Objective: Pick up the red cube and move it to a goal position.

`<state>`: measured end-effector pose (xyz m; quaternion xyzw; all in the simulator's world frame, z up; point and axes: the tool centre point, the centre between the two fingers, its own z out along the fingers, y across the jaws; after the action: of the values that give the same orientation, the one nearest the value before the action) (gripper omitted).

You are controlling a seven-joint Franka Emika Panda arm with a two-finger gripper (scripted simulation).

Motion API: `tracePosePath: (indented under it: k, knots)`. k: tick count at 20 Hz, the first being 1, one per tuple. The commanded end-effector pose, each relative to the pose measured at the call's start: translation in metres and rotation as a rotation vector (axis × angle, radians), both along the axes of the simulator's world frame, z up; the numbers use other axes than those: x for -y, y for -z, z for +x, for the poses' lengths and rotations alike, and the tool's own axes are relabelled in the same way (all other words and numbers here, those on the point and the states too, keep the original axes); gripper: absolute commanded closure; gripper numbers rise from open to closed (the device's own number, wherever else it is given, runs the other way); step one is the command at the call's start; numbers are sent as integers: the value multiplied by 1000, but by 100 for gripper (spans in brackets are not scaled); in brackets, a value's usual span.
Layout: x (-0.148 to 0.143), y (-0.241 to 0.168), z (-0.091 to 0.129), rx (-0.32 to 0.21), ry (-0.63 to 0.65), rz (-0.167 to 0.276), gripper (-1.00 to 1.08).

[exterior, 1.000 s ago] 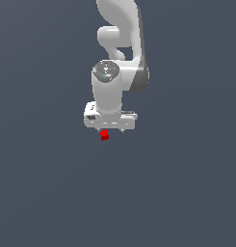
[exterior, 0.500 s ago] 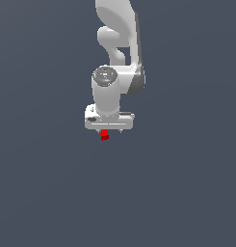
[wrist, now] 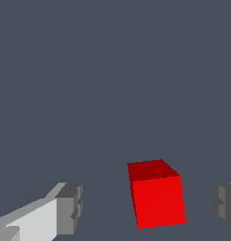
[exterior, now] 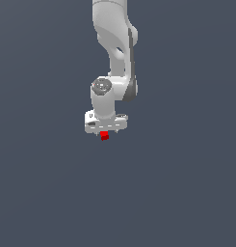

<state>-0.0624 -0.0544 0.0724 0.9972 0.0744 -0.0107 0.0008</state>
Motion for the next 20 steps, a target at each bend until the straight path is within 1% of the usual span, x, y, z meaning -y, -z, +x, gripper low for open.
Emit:
tracePosePath:
  k: [1, 8, 14, 15, 20]
  knots:
    - [5, 15, -7, 7, -36, 1, -92]
    - [16, 44, -18, 18, -101, 4, -92]
    - [19, 52, -20, 21, -119, 5, -92]
    - [19, 52, -20, 21, -119, 5, 108]
    - [19, 52, -20, 21, -119, 5, 108]
